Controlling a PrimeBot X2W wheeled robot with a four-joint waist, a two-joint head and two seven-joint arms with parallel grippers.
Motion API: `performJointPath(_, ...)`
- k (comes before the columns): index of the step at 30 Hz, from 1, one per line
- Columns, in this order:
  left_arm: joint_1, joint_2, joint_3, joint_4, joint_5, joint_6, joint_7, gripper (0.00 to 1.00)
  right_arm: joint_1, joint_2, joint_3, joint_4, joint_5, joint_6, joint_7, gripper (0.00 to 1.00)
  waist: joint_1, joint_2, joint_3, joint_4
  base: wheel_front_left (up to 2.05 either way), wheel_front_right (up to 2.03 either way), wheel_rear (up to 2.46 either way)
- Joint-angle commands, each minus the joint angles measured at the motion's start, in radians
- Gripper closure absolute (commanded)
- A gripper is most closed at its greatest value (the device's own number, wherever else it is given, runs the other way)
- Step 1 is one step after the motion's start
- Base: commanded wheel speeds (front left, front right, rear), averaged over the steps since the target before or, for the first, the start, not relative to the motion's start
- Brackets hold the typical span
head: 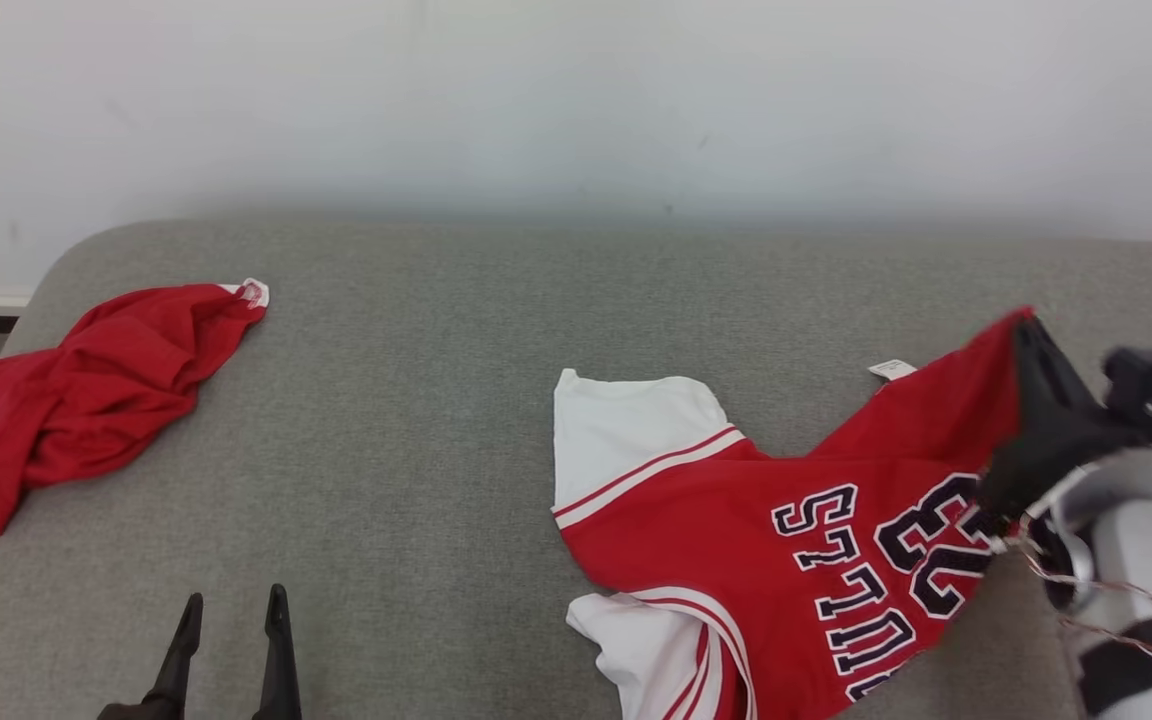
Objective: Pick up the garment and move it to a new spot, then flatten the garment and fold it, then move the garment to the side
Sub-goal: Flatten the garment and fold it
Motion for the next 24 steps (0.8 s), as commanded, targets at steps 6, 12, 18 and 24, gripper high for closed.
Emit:
performJointPath(6,-0.023,-0.005,-0.021,0.011,-0.004,-0.003,-0.003,0.00,-0.120,0.071,0.104,0.001,-0.025,-0.002,0.038,1.00,0.0000,-0.0001,0.020,0.058,0.00,0.00,0.00)
performJointPath(12,-0.046,-0.008,-0.039,0.018,-0.015,-0.005,-0.003,0.00,-0.256,0.122,0.221,0.108,-0.030,-0.002,0.023,1.00,0.0000,-0.0001,0.043,0.110,0.00,0.00,0.00)
performJointPath(18,-0.074,-0.009,-0.054,0.035,-0.023,-0.007,-0.003,0.00,-0.347,0.135,0.311,0.317,-0.003,-0.002,-0.024,0.40,0.0000,-0.0001,0.064,0.150,0.00,0.00,0.00)
performJointPath(24,-0.069,-0.010,-0.047,0.048,-0.022,-0.007,-0.003,0.00,-0.374,0.120,0.341,0.447,0.026,-0.002,-0.113,0.00,0.0000,-0.0001,0.043,0.138,0.00,0.00,0.00)
